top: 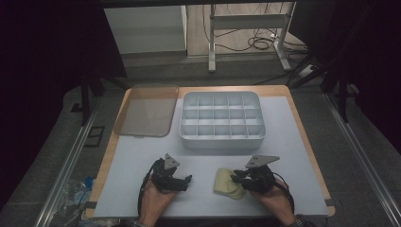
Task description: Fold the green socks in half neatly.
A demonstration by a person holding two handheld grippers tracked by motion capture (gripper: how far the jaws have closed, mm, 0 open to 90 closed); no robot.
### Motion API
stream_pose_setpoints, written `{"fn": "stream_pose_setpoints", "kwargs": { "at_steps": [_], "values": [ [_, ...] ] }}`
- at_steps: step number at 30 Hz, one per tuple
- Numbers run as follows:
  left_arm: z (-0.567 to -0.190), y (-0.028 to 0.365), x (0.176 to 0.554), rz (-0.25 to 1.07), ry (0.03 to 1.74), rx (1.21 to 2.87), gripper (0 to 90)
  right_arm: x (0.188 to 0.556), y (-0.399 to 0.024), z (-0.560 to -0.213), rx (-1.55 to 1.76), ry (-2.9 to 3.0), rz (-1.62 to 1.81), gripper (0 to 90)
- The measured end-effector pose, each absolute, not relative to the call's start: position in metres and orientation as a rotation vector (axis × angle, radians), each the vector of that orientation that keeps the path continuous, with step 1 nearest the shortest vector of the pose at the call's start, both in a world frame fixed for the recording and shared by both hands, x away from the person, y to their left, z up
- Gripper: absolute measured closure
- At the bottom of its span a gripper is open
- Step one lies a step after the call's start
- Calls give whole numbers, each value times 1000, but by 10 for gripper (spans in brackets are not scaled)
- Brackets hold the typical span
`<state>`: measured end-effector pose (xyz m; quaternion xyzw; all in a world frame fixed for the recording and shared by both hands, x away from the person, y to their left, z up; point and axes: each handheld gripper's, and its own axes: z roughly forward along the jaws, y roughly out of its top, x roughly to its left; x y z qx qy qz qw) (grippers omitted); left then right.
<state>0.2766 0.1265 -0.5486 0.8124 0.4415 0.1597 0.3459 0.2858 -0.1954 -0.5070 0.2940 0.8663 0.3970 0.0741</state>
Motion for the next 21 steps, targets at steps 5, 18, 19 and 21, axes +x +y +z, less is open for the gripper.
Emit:
{"fn": "stream_pose_setpoints", "kwargs": {
  "at_steps": [5, 18, 19, 21],
  "values": [
    [-549, 127, 277, 413, 1146, 2110, 73, 283, -195, -502, 872, 2601, 1188, 878],
    [-549, 127, 277, 413, 1147, 2111, 72, 272, -208, -484, 881, 2592, 1136, 874],
    [-549, 127, 277, 413, 1147, 2111, 72, 272, -210, -486, 887, 2593, 1129, 873],
    [-549, 127, 277, 413, 1147, 2111, 72, 270, -213, -490, 901, 2589, 1112, 872]
  ]
}}
